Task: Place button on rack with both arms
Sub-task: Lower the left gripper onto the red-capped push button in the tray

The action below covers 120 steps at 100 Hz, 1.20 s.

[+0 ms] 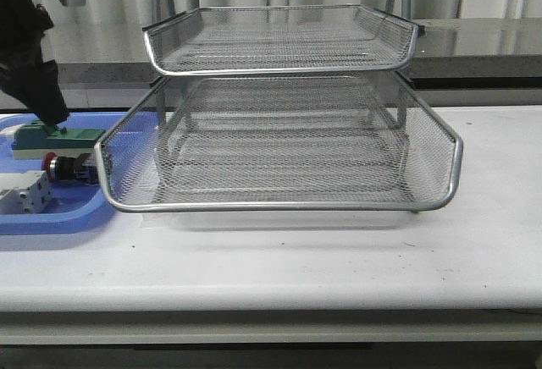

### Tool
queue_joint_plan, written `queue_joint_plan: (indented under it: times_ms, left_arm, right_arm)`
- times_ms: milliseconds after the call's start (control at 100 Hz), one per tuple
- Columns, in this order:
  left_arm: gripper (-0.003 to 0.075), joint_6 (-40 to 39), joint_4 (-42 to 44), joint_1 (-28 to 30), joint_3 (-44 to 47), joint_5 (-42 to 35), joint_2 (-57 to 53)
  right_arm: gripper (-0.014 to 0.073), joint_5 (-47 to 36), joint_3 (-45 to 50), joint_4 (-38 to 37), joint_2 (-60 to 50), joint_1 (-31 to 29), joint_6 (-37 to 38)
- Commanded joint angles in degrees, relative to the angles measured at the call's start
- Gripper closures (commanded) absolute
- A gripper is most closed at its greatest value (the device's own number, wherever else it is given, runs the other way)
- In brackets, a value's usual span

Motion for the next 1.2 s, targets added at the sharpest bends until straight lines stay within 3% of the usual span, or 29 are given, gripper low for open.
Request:
queue_joint_plan:
  times_ms: [0,340,1190]
  left_arm:
    - [0.0185,3.52,-1.59,-0.19,-1.78,-3.09,-2.08]
    - [0.0185,10.9,-7.35,-0.19,-1.78,-4.36,1.07]
    - [0.0185,11.01,-7.63,-0.19,-2.75,-7.33,8.35]
  right_arm:
    - [0.0664,-2.84,-1.96,-0.68,0.15,-0.1,0.09]
    - [0.0664,-2.84,-1.96,-0.68,0.15,-0.1,0.09]
    - [0.0664,-2.84,-1.96,-0.68,0.15,-0.1,0.09]
